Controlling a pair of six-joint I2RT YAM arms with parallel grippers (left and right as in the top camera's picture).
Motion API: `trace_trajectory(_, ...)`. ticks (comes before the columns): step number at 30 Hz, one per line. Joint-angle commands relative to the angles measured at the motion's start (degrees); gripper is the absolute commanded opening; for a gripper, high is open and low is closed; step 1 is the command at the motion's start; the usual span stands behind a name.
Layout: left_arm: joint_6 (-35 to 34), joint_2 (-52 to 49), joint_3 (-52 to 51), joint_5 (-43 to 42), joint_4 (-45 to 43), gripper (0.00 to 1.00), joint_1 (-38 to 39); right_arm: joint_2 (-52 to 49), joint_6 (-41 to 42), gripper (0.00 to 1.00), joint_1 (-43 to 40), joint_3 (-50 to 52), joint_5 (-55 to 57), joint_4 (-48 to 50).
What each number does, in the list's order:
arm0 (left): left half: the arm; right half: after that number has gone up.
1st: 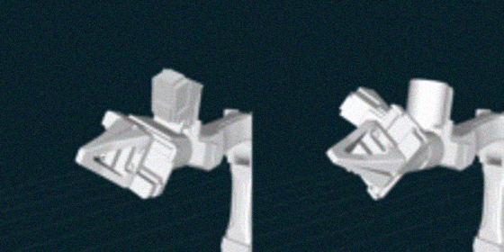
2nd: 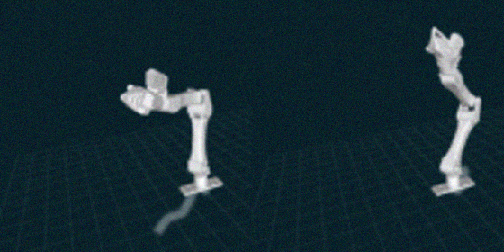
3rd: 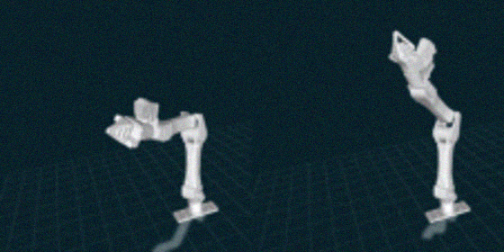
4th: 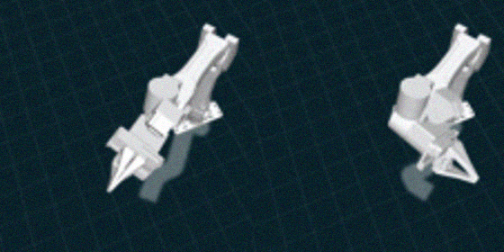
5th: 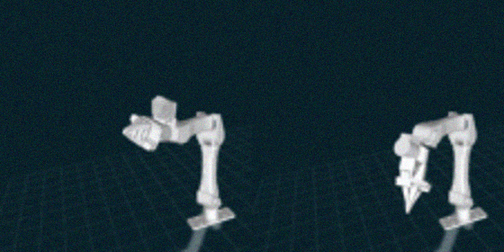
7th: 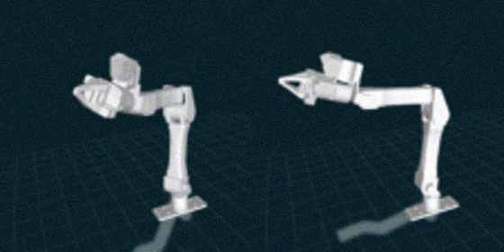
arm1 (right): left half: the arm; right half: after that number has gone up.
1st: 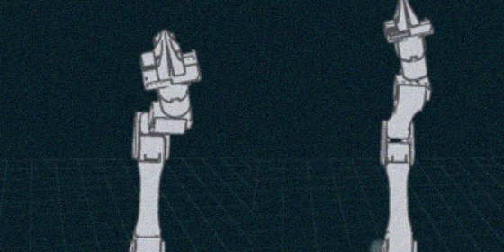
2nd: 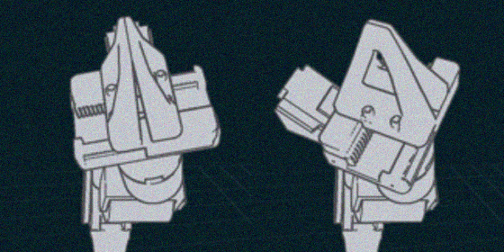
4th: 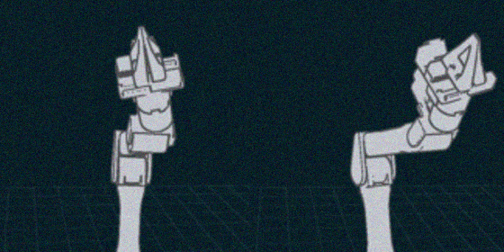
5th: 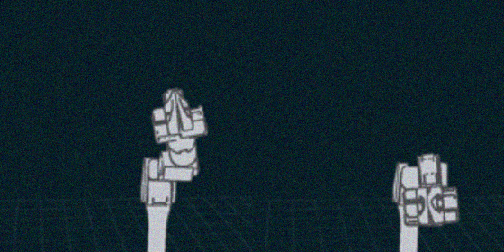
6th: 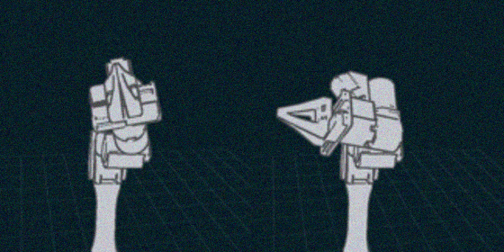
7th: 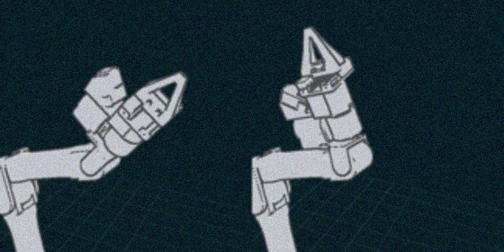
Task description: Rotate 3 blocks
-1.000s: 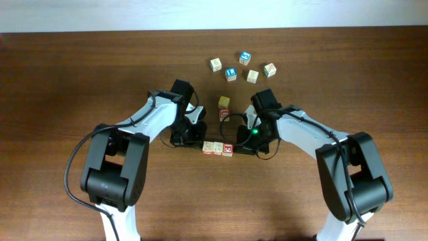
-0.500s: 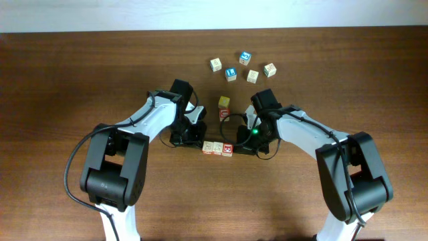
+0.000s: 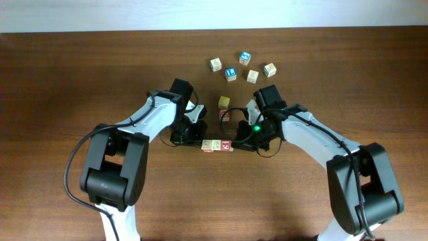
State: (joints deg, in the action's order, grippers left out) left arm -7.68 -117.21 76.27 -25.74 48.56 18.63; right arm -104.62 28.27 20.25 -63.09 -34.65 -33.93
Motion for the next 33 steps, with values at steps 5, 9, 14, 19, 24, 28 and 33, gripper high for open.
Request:
trace_trajectory(5, 1.14, 1.20, -0.50, -1.90, -0.33, 0.00, 0.50, 1.40, 2.43, 0.04, 2.54, -0.24, -0.52, 0.83)
trace_trajectory(9, 1.14, 1.20, -0.50, -1.88, -0.61, 0.00, 0.50, 1.18, 5.33, 0.04, 2.56, -0.22, 3.89, -0.35)
trace_trajectory(14, 0.85, 1.20, -0.50, 0.20, -1.64, 0.00, 0.50, -1.77, 7.21, 0.04, 2.62, -0.17, 8.48, -0.90)
trace_trajectory(19, -1.99, 1.20, -0.50, 5.27, -2.01, 0.00, 1.16, -2.80, 7.21, 0.05, 2.60, -0.17, 9.86, -0.13)
trace_trajectory(24, -2.12, 1.20, -0.50, 6.71, -2.43, 0.00, 2.60, -2.80, 7.67, 0.05, 2.62, -0.17, 9.90, -1.05)
trace_trajectory(28, -2.12, 1.20, -0.50, 6.73, -2.45, 0.00, 2.60, -2.80, 10.19, 0.04, 2.60, -0.17, 12.52, -2.62)
trace_trajectory(33, -2.12, 1.20, -0.50, 6.95, -2.45, 0.00, 2.60, -2.78, 10.32, 0.04, 2.60, -0.39, 12.81, -1.77)
